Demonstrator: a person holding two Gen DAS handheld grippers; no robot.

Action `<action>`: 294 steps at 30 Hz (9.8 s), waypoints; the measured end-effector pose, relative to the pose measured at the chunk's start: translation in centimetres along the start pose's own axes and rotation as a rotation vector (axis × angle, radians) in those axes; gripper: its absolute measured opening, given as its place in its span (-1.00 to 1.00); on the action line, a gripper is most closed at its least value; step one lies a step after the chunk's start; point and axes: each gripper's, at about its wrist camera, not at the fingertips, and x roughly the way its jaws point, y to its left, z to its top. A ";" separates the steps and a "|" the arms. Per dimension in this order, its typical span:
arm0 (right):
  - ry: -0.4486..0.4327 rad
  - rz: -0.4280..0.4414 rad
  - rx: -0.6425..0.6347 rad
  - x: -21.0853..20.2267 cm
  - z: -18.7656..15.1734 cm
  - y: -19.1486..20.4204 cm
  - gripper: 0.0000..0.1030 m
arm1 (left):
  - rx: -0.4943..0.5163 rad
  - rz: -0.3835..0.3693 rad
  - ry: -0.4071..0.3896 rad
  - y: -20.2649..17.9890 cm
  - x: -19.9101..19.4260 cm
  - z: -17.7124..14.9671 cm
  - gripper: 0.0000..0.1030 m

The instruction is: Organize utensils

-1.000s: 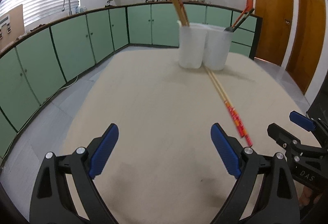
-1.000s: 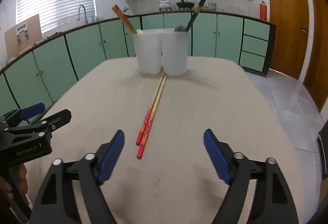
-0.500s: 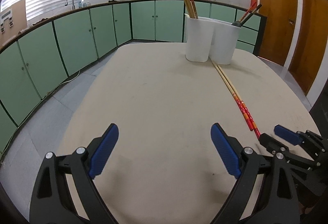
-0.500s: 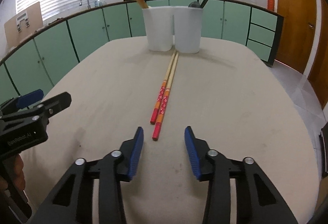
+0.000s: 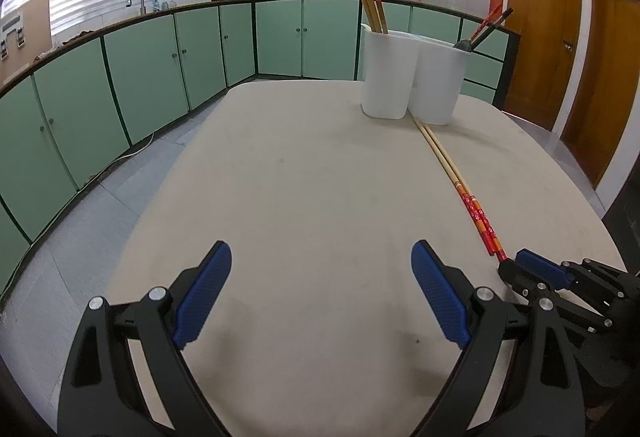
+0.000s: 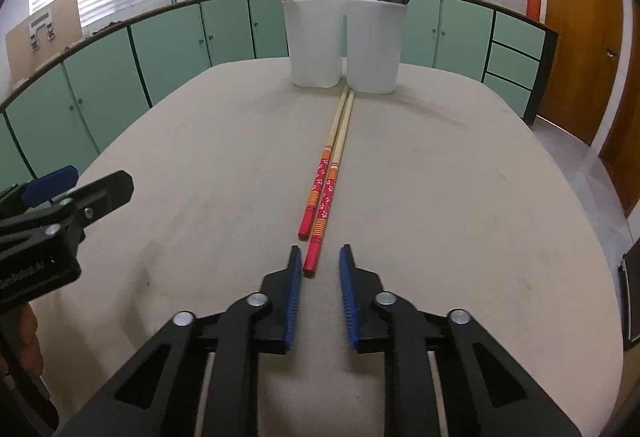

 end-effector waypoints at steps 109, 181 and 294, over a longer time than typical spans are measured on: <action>-0.301 0.134 -0.002 -12.6 15.9 -9.3 -0.89 | 0.079 -0.206 -0.214 -7.6 -8.3 13.8 -0.91; -0.371 0.145 0.052 -3.2 28.6 -12.0 -0.07 | 0.039 -0.114 -0.314 -5.9 4.8 26.5 0.32; -0.387 0.156 -0.035 -17.0 16.5 -6.2 0.88 | 0.064 -0.087 -0.339 -6.1 -13.3 15.0 0.84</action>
